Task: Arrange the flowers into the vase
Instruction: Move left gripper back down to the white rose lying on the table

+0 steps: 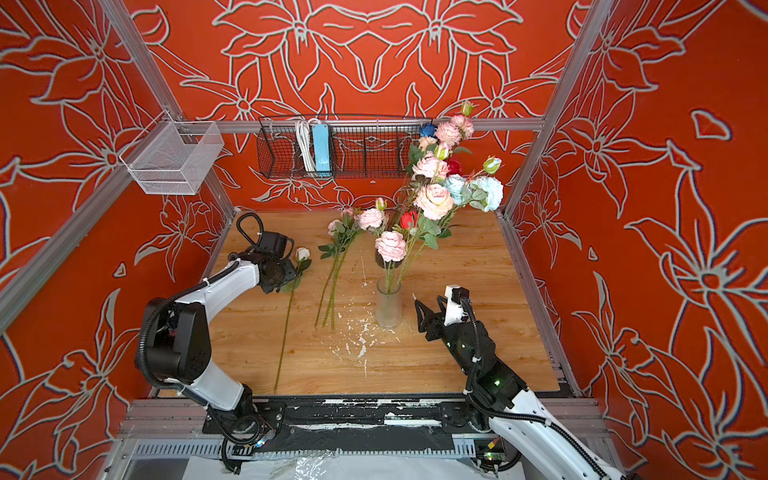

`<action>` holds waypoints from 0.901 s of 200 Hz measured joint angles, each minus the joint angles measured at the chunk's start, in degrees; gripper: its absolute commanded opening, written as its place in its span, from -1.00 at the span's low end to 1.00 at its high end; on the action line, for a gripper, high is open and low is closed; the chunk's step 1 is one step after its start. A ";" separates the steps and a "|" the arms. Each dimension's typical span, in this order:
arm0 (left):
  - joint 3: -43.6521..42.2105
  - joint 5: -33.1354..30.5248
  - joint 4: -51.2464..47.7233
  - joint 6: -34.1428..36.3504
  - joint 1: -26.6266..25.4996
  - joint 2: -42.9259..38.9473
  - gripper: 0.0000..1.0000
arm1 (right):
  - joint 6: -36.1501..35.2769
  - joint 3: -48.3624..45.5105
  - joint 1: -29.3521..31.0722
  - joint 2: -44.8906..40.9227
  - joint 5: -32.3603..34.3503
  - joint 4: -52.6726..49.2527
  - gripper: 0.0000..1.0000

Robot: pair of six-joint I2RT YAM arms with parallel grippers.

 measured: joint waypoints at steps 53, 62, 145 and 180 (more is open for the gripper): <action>-4.33 7.76 0.13 1.53 0.00 3.74 0.11 | 0.52 -0.02 0.00 -0.02 0.94 -0.33 0.45; -3.82 8.81 0.20 1.84 0.00 4.94 0.09 | 0.66 -0.04 0.00 -0.02 1.03 -0.39 0.45; 1.53 11.85 0.26 5.07 -0.33 9.70 -0.68 | 1.27 -0.17 0.00 0.17 1.33 -0.42 0.43; 1.57 11.98 0.61 5.11 -1.18 8.59 -0.75 | 1.27 -0.24 0.00 0.42 1.86 -0.37 0.43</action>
